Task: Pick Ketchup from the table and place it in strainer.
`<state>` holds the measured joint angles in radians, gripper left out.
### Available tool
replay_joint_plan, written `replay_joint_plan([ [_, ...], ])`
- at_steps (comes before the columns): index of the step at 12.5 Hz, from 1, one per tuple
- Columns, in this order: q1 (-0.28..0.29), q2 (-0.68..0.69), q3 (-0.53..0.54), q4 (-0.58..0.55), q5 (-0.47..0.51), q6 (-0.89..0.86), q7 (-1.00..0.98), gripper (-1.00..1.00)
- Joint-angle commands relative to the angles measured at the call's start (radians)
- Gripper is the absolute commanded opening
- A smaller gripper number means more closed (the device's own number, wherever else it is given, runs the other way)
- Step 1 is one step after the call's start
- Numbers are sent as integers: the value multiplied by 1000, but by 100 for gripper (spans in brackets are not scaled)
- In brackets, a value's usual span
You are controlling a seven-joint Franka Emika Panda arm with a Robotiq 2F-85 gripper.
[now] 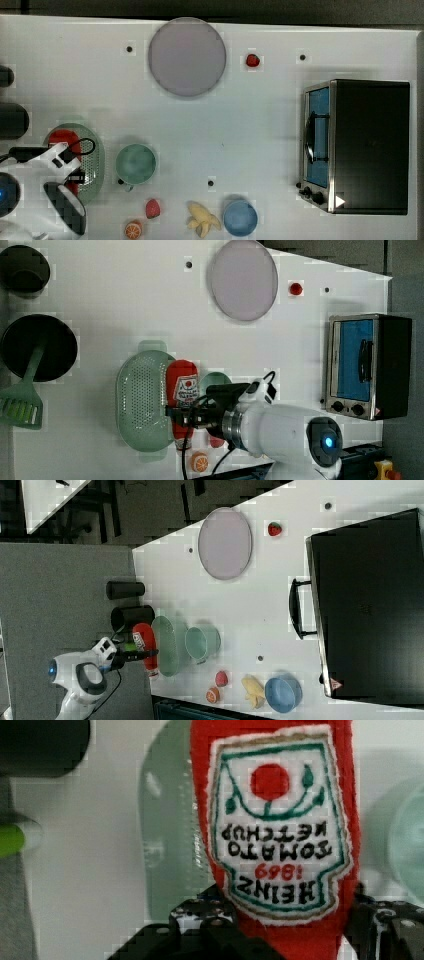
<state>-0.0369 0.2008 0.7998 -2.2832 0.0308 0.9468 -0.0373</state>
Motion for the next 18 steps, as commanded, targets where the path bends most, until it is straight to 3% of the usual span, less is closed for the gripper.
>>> replay_joint_plan([
  [1,-10,73,-12,14,-4,84,98,21],
  [3,-7,143,-16,14,-15,148,98,27],
  [6,-7,206,-23,16,-79,202,98,90],
  [7,-7,199,-23,18,-81,206,99,100],
  [11,-45,55,-24,58,-78,76,172,100],
  [15,-131,-142,-47,157,-68,-290,165,100],
  [18,-182,-240,-134,246,7,-499,141,100],
])
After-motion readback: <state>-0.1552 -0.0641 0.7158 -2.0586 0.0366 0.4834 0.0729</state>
